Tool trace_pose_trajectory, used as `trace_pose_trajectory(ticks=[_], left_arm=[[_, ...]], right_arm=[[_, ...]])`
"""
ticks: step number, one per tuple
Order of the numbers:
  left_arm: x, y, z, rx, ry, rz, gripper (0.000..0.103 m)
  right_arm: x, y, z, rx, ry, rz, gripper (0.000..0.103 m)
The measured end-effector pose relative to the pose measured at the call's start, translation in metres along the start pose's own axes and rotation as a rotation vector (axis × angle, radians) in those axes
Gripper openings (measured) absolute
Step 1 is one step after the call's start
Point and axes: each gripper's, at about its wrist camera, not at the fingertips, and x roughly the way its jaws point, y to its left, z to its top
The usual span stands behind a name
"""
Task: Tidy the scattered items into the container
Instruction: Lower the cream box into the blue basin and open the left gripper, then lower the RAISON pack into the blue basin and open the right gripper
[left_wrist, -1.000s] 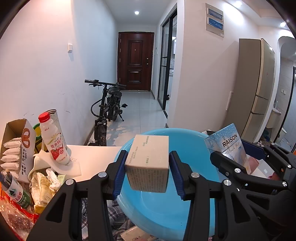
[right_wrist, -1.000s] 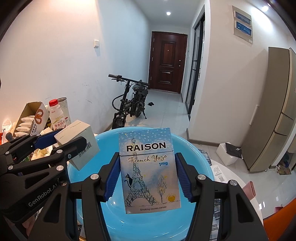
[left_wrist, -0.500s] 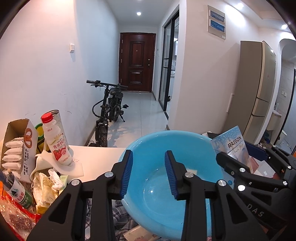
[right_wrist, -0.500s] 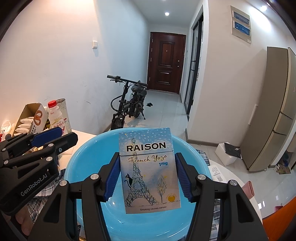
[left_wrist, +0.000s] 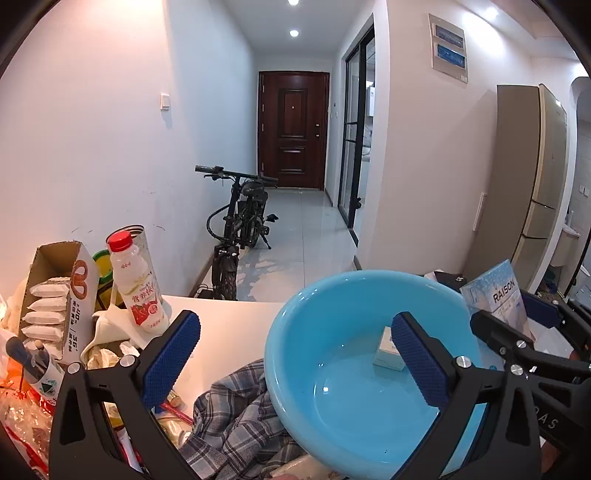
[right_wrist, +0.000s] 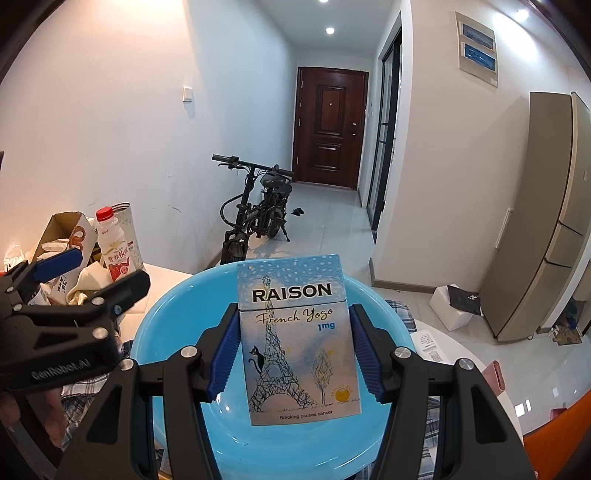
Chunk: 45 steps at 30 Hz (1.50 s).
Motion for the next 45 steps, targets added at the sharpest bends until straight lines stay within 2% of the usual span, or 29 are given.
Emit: trace_pose_trajectory(ticks=[13,31,33,35,37,40,45], left_arm=[[-0.004,-0.014,-0.001,0.093,-0.017,0.062,0.103],[-0.006,-0.009,0.0,0.084,-0.017,0.042,0.103],[-0.007,-0.006,0.001,0.077,-0.019,0.048,0.103],[-0.007,-0.002,0.002,0.065,-0.018,0.046,0.103],[-0.007,0.002,0.003,0.048,-0.013,0.037,0.103],[-0.008,0.004,0.003,0.037,-0.008,0.026,0.103],[-0.014,-0.002,0.003,0.066,-0.024,0.035,0.103]], right_arm=[[0.0,0.003,0.001,-0.001,0.002,-0.002,0.06],[0.001,0.003,0.001,0.002,0.006,0.002,0.061],[0.002,0.0,0.001,0.018,0.023,0.0,0.07],[0.004,-0.004,0.001,0.031,0.031,-0.057,0.101],[0.002,-0.011,0.002,0.049,0.023,-0.077,0.103],[-0.002,-0.015,0.003,0.078,0.026,-0.03,0.103],[-0.012,-0.01,0.003,0.059,0.012,-0.047,0.103]])
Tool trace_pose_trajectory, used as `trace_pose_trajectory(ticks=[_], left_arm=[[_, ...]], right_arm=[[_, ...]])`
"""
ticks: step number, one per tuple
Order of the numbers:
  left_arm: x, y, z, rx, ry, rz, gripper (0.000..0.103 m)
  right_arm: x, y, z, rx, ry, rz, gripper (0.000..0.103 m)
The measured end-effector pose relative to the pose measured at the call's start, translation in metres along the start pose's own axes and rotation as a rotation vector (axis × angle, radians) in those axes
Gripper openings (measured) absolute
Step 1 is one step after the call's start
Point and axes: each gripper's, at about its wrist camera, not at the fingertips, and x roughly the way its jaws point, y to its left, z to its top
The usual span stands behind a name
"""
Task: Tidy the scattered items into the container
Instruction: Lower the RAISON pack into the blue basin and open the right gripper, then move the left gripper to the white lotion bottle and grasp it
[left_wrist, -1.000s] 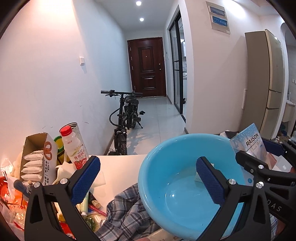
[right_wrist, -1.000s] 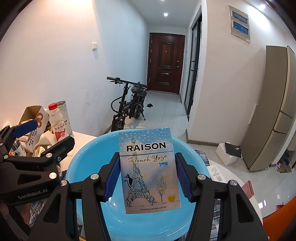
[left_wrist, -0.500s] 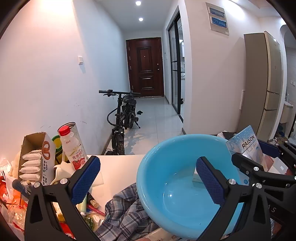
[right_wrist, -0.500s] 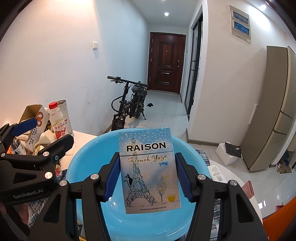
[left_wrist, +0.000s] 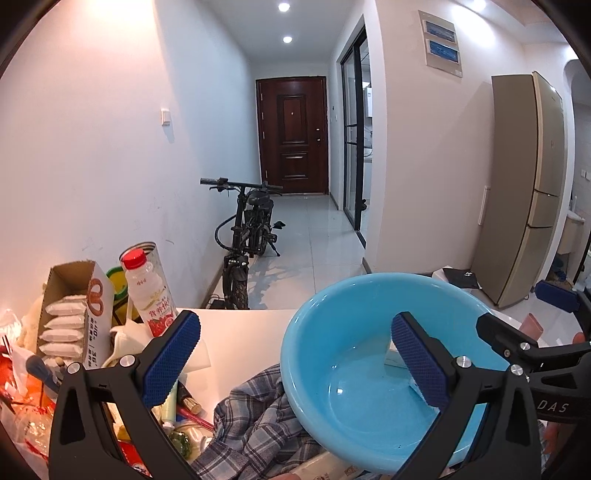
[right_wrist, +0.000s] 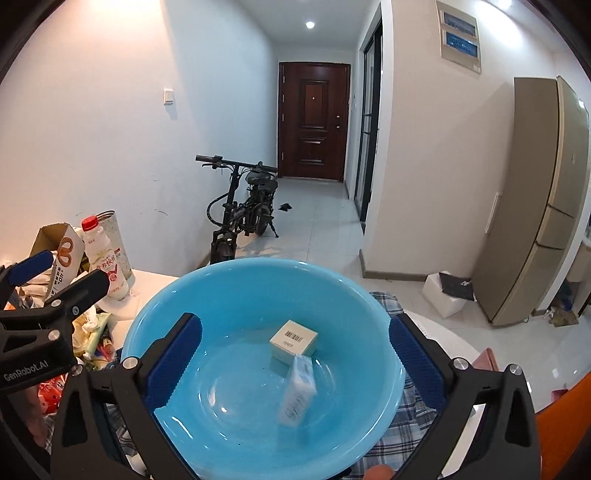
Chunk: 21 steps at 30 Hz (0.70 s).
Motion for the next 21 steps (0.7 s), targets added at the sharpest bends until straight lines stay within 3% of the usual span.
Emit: trace_pose_trajectory(ticks=[10,17,21], left_arm=[[-0.012,-0.013,0.0,0.072,-0.038,0.041,0.103],[-0.032,-0.019,-0.001,0.068,-0.034,-0.049,0.103],[-0.053,-0.028,-0.013,0.119,-0.036,-0.013,0.103]], right_arm=[[-0.013,0.001,0.011,0.013,-0.034,0.01,0.103],[-0.048,0.007,0.016,0.005,-0.101,0.033,0.103],[-0.066,0.007,0.019,0.017,-0.129,0.064,0.103]])
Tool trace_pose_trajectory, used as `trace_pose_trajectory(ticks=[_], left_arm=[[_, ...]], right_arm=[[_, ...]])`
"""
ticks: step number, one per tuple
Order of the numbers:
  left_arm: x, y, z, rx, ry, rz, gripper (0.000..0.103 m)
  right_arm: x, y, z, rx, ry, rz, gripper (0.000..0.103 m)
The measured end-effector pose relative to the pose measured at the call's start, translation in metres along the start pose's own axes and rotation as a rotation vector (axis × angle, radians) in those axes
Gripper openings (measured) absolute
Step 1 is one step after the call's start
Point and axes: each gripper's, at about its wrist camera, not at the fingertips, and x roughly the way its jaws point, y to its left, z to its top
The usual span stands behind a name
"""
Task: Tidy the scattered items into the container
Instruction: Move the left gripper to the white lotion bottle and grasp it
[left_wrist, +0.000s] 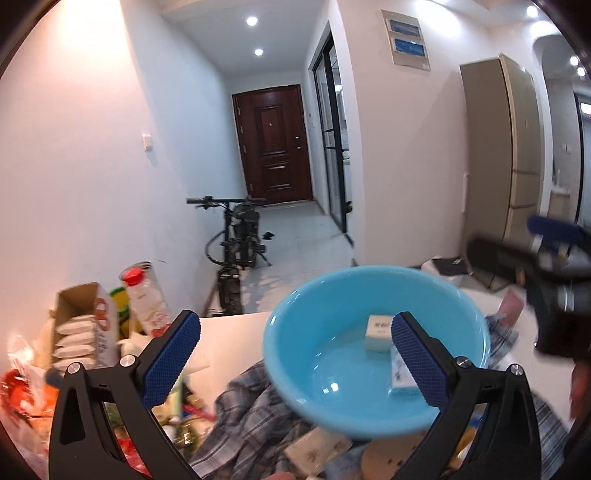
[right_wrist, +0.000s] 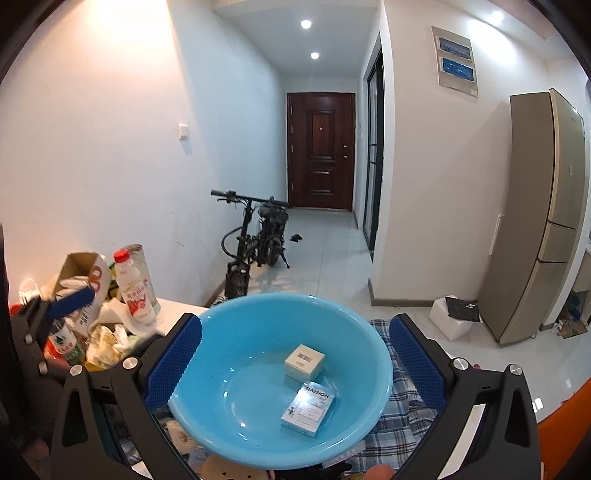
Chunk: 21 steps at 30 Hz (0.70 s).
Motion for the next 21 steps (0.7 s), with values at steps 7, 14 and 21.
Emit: trace_pose_trajectory(ticks=[7,14,21], left_arm=[[-0.035,0.011,-0.037,0.018,0.029,-0.034,0.103],[-0.034,0.018,-0.1,0.046,0.145,-0.077,0.103],[-0.018,0.02,-0.159,0.068,0.26,-0.18,0.103]], right_arm=[[-0.021,0.018,0.001,-0.043,-0.038,0.031,0.103],[-0.03,0.031,0.003,-0.085,-0.054,0.034,0.103],[-0.036,0.026,0.004,-0.079,-0.065,0.038,0.103]])
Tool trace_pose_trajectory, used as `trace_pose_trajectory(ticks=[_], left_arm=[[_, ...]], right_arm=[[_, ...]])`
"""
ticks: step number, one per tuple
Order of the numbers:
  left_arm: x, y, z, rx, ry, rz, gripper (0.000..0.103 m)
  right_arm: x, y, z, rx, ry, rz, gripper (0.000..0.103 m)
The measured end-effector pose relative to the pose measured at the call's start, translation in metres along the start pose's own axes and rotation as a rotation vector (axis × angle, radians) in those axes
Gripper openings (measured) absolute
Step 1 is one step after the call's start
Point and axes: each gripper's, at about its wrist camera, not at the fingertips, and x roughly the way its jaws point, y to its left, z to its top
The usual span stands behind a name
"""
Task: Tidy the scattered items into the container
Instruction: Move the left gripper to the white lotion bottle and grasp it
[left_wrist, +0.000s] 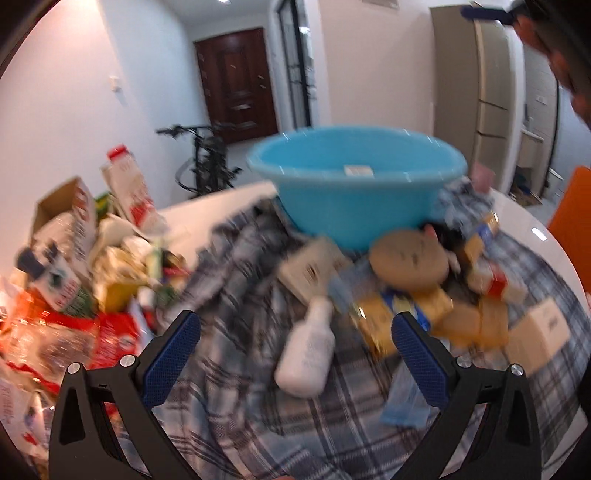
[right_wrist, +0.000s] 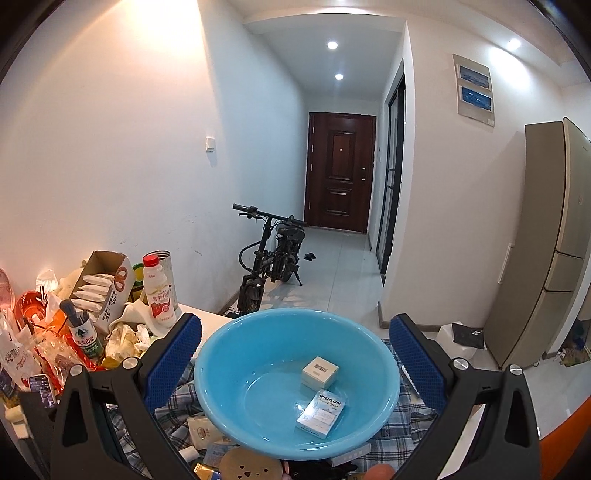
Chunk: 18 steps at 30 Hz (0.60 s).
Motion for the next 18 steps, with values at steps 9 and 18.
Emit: trace_pose_trajectory(ticks=[9,18], left_arm=[[0.036,-0.006,-0.018,0.015,0.063,-0.088,0.103],[0.056,-0.007,-0.027,0.0,0.116,-0.185,0.103]], right_arm=[[0.001,-0.003,0.0,0.003,0.006,0.002,0.103],[0.006,-0.006,-0.002,0.007,0.016,0.001,0.103]])
